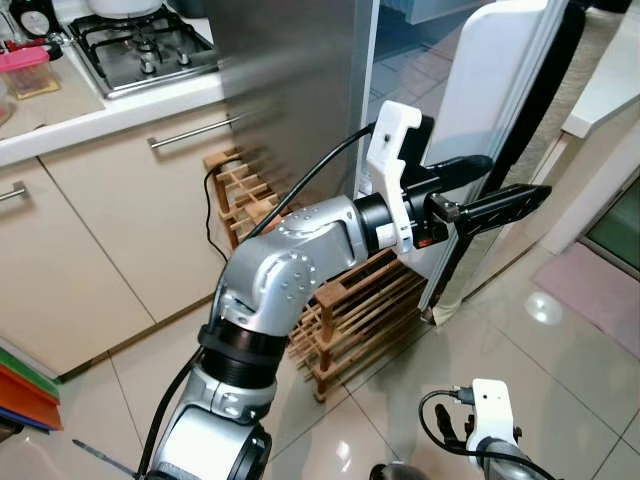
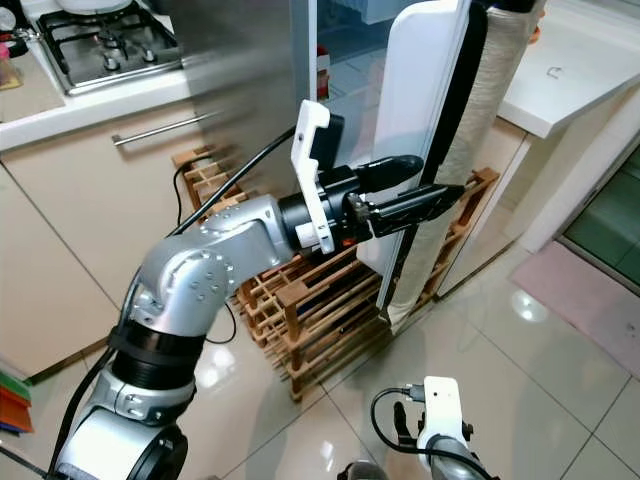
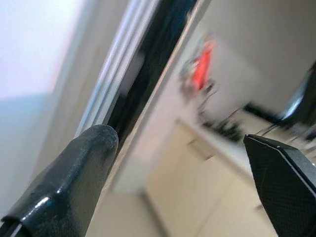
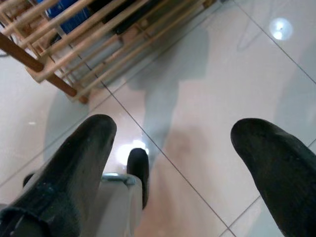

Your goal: Restocking fridge

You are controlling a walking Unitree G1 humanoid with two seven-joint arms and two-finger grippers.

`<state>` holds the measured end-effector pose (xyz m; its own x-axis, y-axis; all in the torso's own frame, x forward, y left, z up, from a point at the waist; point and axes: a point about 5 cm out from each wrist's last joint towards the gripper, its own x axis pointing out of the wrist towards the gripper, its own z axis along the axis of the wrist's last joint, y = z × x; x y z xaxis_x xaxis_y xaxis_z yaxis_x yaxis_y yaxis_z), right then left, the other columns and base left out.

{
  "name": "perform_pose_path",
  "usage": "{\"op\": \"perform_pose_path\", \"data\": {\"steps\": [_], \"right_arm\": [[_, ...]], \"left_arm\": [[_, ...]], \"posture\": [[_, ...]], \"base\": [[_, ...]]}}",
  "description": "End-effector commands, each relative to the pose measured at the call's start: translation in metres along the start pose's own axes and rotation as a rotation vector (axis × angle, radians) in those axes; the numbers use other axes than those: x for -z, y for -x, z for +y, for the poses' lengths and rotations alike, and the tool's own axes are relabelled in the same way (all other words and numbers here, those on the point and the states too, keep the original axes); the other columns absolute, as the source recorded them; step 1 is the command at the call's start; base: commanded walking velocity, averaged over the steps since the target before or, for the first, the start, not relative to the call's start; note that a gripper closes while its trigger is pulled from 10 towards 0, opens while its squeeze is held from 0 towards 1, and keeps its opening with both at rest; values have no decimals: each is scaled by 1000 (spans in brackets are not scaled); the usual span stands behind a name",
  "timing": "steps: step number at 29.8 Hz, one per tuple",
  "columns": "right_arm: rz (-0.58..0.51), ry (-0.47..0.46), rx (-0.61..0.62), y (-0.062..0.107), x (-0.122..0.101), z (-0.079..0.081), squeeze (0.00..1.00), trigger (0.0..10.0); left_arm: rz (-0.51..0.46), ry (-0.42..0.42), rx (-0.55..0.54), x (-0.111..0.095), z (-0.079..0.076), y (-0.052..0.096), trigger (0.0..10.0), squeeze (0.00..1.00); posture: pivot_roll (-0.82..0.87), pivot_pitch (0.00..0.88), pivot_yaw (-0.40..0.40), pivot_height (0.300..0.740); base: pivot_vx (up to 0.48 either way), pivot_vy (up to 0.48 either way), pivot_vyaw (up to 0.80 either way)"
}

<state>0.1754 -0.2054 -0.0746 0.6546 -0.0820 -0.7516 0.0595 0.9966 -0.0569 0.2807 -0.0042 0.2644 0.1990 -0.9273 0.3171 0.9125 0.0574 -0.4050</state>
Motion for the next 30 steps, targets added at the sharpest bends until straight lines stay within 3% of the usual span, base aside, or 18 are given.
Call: {"op": "perform_pose_path", "data": {"steps": [1,4,7,10,11,12,13,14,15,17,21,22,23,24,25,28,30], "right_arm": [[3,32,-4,-2,0,5,0,10000],[4,47,-14,-4,-2,10,0,10000],[8,71,-21,-5,-3,13,0,10000],[-12,87,-62,-8,-9,23,0,10000],[-12,87,-62,-8,-9,23,0,10000],[-36,115,-128,-9,-14,35,0,10000],[-46,129,-157,-9,-17,39,0,10000],[-46,129,-157,-9,-17,39,0,10000],[-9,136,-256,-10,-17,54,0,10000],[37,161,-324,-9,-13,63,0,10000],[60,192,-329,-10,-11,67,0,10000],[50,213,-336,-10,-14,71,0,10000],[26,232,-337,-11,-19,75,0,10000],[26,232,-337,-11,-19,75,0,10000],[-50,274,-324,-13,-36,82,0,10000],[-207,388,-221,-16,-64,83,0,10000],[-320,387,-150,-15,-86,83,0,10000]], "left_arm": [[-79,30,149,-27,-24,-6,10000,0],[-97,10,117,-37,-20,6,10000,0],[-66,-57,16,-37,-9,20,10000,0],[72,-288,-320,-23,28,48,10000,0],[72,-288,-320,-23,28,48,10000,0],[115,-321,-488,-15,46,66,10000,0],[117,-305,-539,-13,51,73,10000,0],[117,-305,-539,-13,51,73,10000,0],[158,-281,-620,-2,58,87,10000,0],[178,-261,-660,4,61,94,10000,0],[215,-324,-782,12,75,106,10000,0],[245,-356,-871,16,83,114,10000,0],[264,-378,-939,20,90,122,10000,0],[264,-378,-939,20,90,122,10000,0],[280,-402,-1000,24,95,129,10000,0],[286,-412,-1000,26,94,130,10000,0],[284,-415,-1005,27,94,130,10000,0]], "posture": [[-123,55,18,740],[-117,54,17,740],[-116,54,17,740],[-101,50,17,740],[-101,50,17,740],[-88,46,21,740],[-88,46,21,740],[-88,46,21,740],[-79,40,15,740],[-77,39,13,740],[-66,30,6,740],[-67,29,6,740],[-67,29,6,740],[-67,29,6,740],[-68,25,10,740],[-68,25,9,740],[-70,27,9,740]], "base": [[0,0,0],[0,0,0],[0,0,0],[0,0,0],[0,0,0],[0,0,0],[0,0,0],[0,0,0],[0,0,0],[0,0,0],[0,0,0],[0,0,0],[0,0,0],[0,0,0],[0,0,0],[0,0,0],[0,0,0]]}}
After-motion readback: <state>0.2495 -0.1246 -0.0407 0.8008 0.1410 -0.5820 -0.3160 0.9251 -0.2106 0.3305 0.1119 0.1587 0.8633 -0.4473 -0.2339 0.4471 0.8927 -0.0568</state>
